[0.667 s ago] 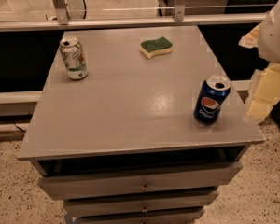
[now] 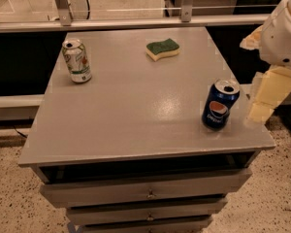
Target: Knock 7up can over
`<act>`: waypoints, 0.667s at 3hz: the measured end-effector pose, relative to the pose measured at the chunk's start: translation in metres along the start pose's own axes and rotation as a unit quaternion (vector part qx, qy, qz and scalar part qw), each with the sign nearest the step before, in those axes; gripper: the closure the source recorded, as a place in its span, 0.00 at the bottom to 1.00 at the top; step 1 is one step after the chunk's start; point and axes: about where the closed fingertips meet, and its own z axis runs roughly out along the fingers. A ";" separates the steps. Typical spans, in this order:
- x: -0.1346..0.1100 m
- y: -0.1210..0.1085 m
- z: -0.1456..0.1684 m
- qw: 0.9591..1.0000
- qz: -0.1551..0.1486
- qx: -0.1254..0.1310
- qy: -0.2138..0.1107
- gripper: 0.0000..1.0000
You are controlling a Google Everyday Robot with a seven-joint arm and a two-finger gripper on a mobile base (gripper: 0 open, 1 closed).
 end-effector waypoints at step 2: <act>-0.101 -0.042 0.067 0.993 -0.035 -0.013 -0.110 0.00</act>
Offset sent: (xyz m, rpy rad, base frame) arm 0.1449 0.1804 -0.0390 0.3556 -0.1016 0.2096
